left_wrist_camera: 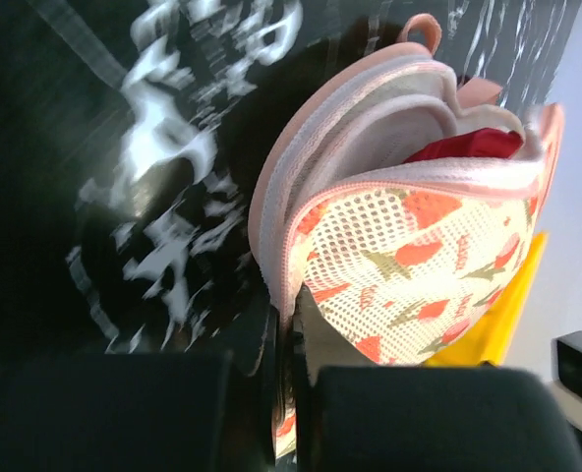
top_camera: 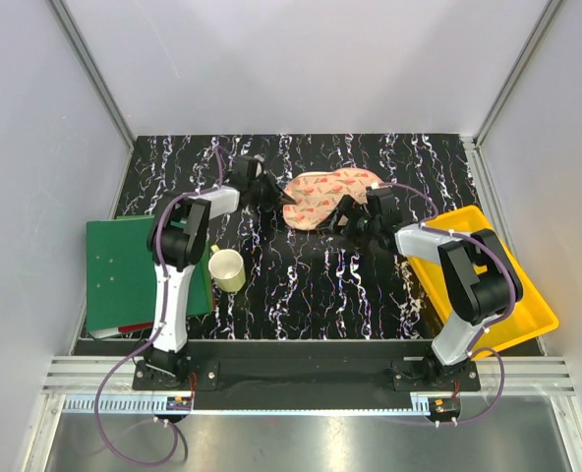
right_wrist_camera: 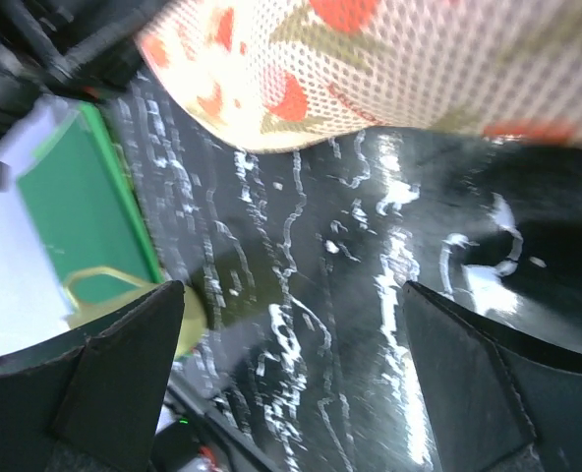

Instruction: Place the bra in the laundry bag and zip it closed

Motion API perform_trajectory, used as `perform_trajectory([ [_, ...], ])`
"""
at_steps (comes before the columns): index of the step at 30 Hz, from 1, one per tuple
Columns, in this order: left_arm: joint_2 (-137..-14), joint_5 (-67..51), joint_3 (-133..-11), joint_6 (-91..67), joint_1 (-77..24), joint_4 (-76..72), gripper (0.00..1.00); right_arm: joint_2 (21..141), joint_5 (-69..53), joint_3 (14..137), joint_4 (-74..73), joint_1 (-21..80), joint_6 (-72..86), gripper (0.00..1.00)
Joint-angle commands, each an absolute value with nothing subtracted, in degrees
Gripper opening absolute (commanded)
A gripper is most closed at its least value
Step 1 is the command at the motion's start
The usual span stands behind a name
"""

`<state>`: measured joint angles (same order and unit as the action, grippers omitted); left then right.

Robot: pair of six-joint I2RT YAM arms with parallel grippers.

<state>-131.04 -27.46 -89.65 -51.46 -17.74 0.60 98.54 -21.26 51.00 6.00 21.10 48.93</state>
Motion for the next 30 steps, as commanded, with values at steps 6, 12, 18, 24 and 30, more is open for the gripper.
perform_trajectory([
  [6,-119.54,-26.98,-74.37,-65.56,-17.23,-9.66,0.00,100.98,-21.80,44.04,26.17,20.92,60.03,1.00],
  [12,-116.90,-28.30,-71.46,-68.46,-17.84,-12.22,0.00,105.02,-19.43,45.26,29.34,21.01,63.53,1.00],
  [18,-115.40,-28.92,-71.19,-68.91,-18.72,-11.69,0.00,109.60,-16.54,44.82,35.24,21.36,74.70,0.99],
  [24,-113.91,-29.79,-68.56,-69.61,-19.07,-13.01,0.00,111.27,-10.56,46.49,36.03,21.45,78.13,0.86],
  [30,-114.70,-31.02,-69.34,-68.03,-19.07,-12.31,0.00,115.66,-8.26,46.58,42.44,21.45,84.01,0.72],
])
